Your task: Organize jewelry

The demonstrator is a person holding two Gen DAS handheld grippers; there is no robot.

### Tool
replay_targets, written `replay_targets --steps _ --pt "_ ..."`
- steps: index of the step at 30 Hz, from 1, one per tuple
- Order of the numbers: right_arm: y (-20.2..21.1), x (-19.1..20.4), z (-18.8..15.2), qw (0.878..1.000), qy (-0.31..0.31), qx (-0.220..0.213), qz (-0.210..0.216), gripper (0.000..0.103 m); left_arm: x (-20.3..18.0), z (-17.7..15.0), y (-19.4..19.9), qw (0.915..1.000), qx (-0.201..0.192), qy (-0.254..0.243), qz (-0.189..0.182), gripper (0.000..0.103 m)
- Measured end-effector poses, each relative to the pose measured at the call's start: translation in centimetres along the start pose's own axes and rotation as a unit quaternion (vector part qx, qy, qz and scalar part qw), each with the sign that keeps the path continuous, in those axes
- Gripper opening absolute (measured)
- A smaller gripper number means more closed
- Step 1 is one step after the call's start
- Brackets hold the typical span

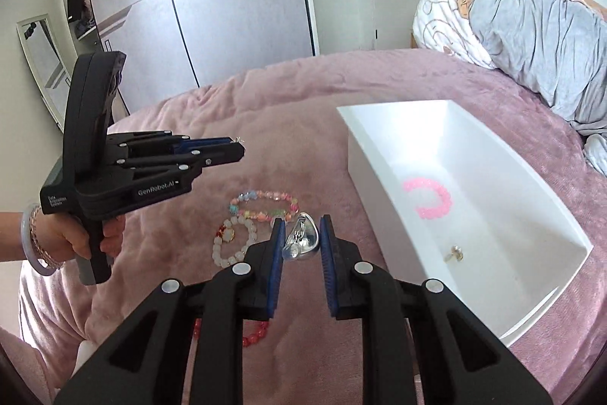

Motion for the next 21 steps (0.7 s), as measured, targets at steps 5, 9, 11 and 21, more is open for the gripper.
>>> replay_targets --steps 5,9,11,21 --pt "2.8 -3.1 2.1 0.999 -0.018 -0.042 -0.023 0.019 -4.4 3.8 0.1 0.9994 -0.023 -0.018 -0.018 0.022" --pt "5.1 -6.2 3.3 0.996 -0.036 -0.071 -0.042 0.019 -7.7 6.4 0.0 0.9984 -0.037 -0.025 -0.034 0.022" --pt "5.9 -7.6 3.6 0.995 -0.046 -0.080 -0.049 0.019 -9.3 7.4 -0.3 0.9979 -0.040 -0.025 -0.044 0.022" --pt "6.5 -12.0 3.2 0.989 -0.050 -0.091 -0.104 0.019 -13.7 8.8 -4.7 0.9986 -0.021 -0.019 -0.044 0.022"
Point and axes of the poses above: each gripper's, at about its wrist camera, not at the fingertips, and y roughly against the way its jaws point, x to its left, z to its top, the point moved 9 cm from there along -y, roughly the way its jaws point, and after that the axes turned 7 degrees about -z, right-handed, at the moved point
